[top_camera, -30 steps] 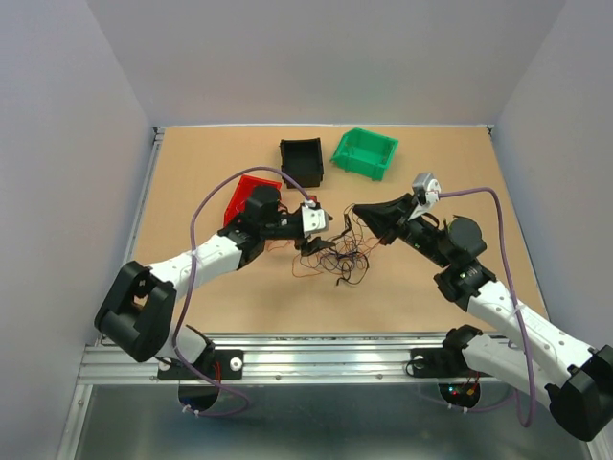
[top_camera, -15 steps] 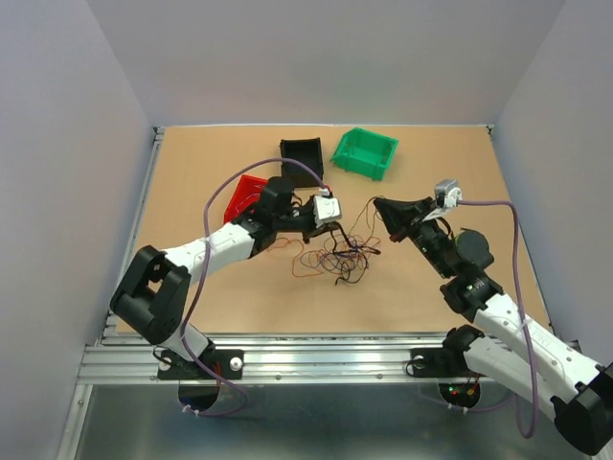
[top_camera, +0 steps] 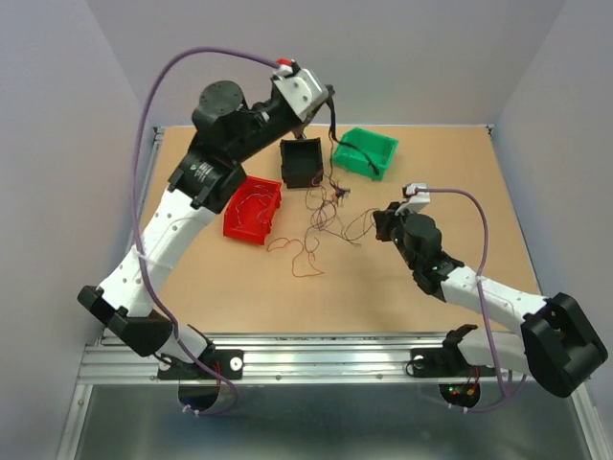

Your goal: Untangle the cables

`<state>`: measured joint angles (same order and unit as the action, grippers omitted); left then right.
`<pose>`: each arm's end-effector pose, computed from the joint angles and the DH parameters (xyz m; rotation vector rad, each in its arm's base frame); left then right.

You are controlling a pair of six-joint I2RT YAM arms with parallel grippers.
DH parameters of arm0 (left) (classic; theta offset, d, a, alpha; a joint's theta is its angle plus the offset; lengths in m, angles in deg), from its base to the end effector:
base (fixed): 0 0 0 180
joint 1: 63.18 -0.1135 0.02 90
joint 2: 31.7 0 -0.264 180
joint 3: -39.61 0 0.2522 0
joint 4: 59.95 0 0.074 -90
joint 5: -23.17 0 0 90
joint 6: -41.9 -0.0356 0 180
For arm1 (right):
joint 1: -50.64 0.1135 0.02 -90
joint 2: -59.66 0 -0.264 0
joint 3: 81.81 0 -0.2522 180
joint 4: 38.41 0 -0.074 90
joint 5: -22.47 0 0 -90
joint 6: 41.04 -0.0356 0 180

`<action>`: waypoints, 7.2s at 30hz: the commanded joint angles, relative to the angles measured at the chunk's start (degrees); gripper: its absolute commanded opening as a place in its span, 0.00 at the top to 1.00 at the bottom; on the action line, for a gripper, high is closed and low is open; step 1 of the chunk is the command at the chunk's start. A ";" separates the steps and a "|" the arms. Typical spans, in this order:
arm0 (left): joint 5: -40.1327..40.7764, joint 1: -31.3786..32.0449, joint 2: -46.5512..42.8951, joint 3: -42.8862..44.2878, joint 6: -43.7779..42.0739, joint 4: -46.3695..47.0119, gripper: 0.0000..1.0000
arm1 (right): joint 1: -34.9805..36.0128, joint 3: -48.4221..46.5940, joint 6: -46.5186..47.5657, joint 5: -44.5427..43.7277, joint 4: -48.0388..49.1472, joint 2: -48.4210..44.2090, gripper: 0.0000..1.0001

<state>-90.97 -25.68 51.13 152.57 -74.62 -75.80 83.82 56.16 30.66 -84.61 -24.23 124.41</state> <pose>0.2358 -0.1993 0.5283 0.9988 0.9187 -0.4396 0.2123 0.1263 0.2388 -0.0022 1.7304 0.4096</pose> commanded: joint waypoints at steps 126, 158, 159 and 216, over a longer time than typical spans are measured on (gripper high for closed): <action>4.98 -18.25 14.74 3.29 4.63 32.41 1.00 | 0.39 20.45 -4.81 27.28 76.12 23.67 0.41; 7.89 -18.34 26.77 8.66 3.94 34.25 1.00 | 0.47 19.22 -6.13 29.65 76.12 24.37 0.41; 7.97 -18.34 26.60 7.86 3.85 34.43 1.00 | 0.47 19.22 -6.13 29.74 76.12 24.37 0.41; 14.91 -14.21 38.98 9.85 -35.61 -2.10 1.00 | 0.47 20.62 -6.30 30.00 76.12 22.53 0.40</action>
<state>-78.60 -39.89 90.26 155.76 -105.29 -70.62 84.09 76.40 23.88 -54.62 22.00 148.47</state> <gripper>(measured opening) 0.040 0.595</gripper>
